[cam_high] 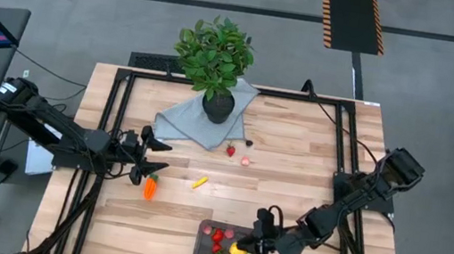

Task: Pick and placing Produce into tupperware
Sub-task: Put the blueberry into the black bin, then put the yellow corn into the black bin

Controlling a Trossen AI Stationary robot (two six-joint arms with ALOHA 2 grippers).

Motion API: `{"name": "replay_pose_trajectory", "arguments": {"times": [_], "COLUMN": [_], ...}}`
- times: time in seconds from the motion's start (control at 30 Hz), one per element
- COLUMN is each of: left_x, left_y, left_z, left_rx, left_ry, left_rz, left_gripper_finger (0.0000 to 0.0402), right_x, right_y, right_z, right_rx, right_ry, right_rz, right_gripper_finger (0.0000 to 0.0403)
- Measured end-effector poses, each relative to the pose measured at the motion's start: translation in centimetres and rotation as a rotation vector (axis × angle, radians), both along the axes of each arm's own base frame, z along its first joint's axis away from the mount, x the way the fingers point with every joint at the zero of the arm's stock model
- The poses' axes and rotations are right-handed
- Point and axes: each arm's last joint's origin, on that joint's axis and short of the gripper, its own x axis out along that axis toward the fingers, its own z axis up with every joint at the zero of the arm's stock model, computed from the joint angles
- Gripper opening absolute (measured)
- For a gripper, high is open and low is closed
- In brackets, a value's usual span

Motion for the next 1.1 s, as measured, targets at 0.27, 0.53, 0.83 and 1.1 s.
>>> {"name": "replay_pose_trajectory", "arguments": {"times": [0.27,0.53,0.83,1.1], "left_x": [0.0,0.0,0.0,0.0], "left_y": [0.0,0.0,0.0,0.0], "left_z": [-0.2,-0.3,-0.3,-0.2], "left_rx": [-0.005,-0.023,-0.023,-0.024], "left_ry": [0.021,0.023,0.023,0.022], "left_rz": [0.003,0.001,0.000,-0.011], "left_gripper_finger": [0.0274,0.0274,0.0274,0.0274], "right_x": [0.2,0.3,0.3,1.2], "right_y": [-0.4,-0.6,-0.7,-0.8], "right_z": [-0.2,-0.3,-0.3,0.9], "right_rx": [0.039,0.041,0.014,-0.092], "right_ry": [0.041,0.054,0.030,-0.140], "right_rz": [-0.025,-0.040,-0.068,-0.015], "right_gripper_finger": [0.0089,0.0168,0.0207,0.0204]}}
